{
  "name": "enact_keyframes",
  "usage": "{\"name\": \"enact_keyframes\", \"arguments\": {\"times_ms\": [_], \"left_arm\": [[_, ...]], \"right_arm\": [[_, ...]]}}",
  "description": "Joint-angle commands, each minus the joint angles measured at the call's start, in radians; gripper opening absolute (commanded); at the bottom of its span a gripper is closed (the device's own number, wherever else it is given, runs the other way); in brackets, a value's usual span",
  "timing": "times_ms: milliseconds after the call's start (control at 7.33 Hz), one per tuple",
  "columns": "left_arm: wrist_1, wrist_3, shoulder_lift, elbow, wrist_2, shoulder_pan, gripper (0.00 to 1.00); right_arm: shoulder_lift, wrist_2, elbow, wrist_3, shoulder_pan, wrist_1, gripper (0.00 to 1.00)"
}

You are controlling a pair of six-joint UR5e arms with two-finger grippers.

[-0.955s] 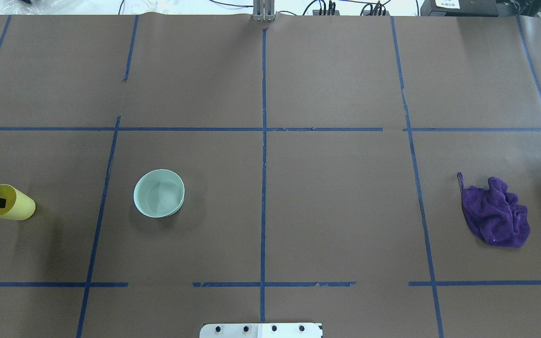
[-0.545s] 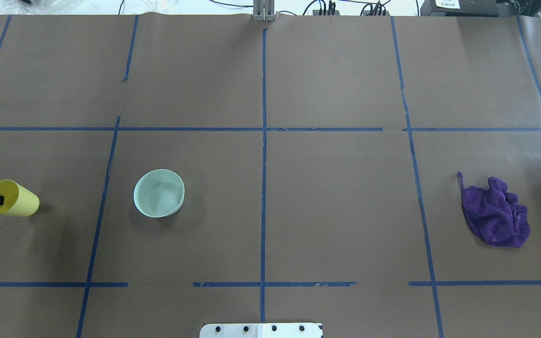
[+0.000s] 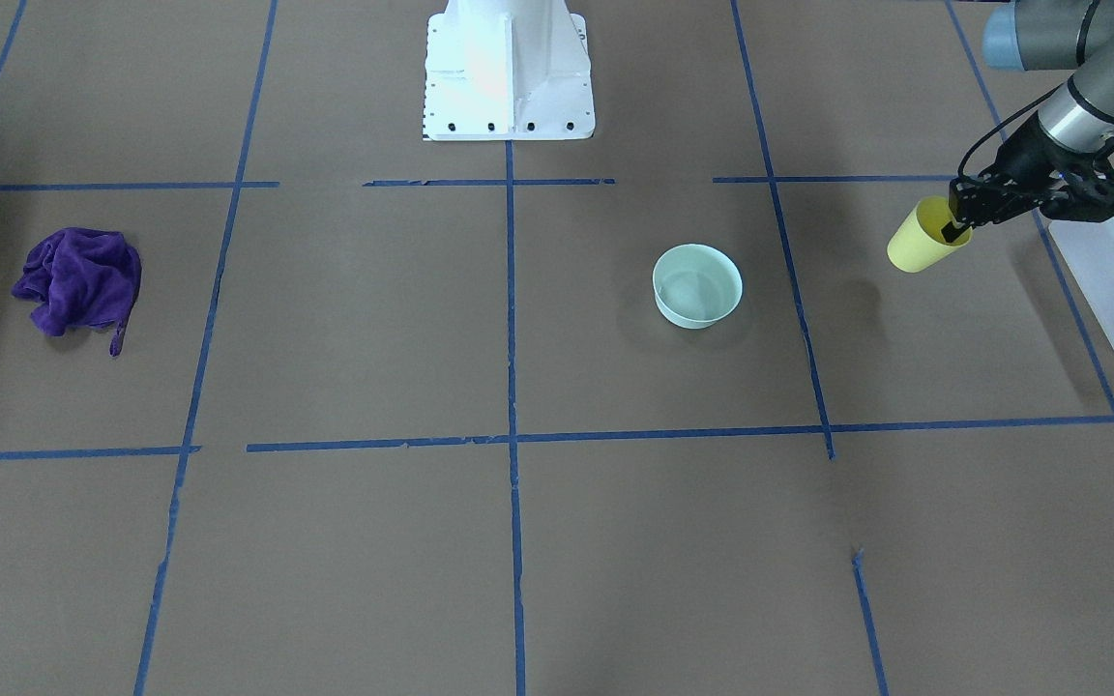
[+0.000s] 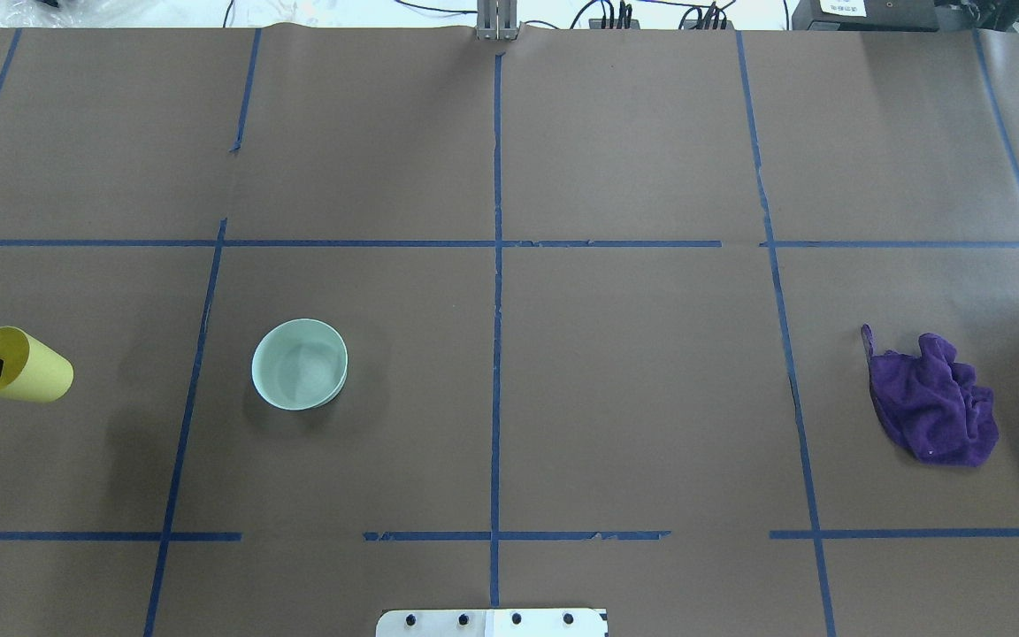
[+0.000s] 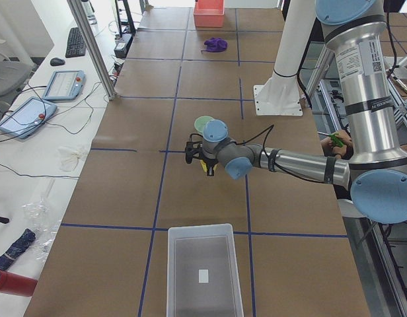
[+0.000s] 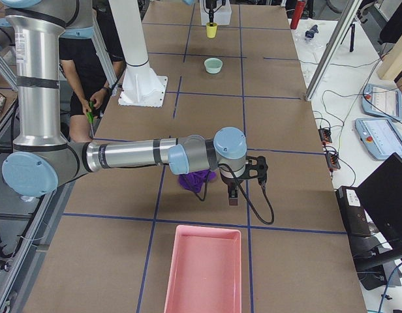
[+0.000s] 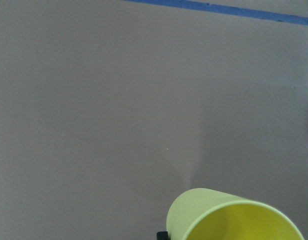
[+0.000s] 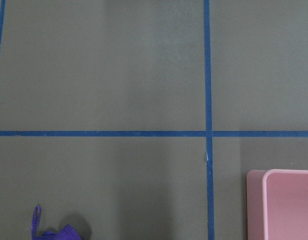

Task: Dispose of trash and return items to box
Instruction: 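Lift the yellow cup with left gripper while right gripper reaches for cloth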

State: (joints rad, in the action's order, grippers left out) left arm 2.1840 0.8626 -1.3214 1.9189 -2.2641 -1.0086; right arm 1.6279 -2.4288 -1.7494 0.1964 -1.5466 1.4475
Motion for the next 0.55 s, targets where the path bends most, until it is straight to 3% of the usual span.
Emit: {"name": "enact_keyframes", "arguments": {"times_ms": [0, 409], "left_arm": [[-0.238, -0.191, -0.071, 0.058, -0.005, -0.112, 0.00], [-0.548, -0.420, -0.230, 0.091, 0.003, -0.284, 0.00]], "right_arm": [[0.039, -0.007, -0.001, 0.117, 0.093, -0.129, 1.00], [0.162, 0.069, 0.001, 0.565, 0.305, -0.584, 1.00]]}}
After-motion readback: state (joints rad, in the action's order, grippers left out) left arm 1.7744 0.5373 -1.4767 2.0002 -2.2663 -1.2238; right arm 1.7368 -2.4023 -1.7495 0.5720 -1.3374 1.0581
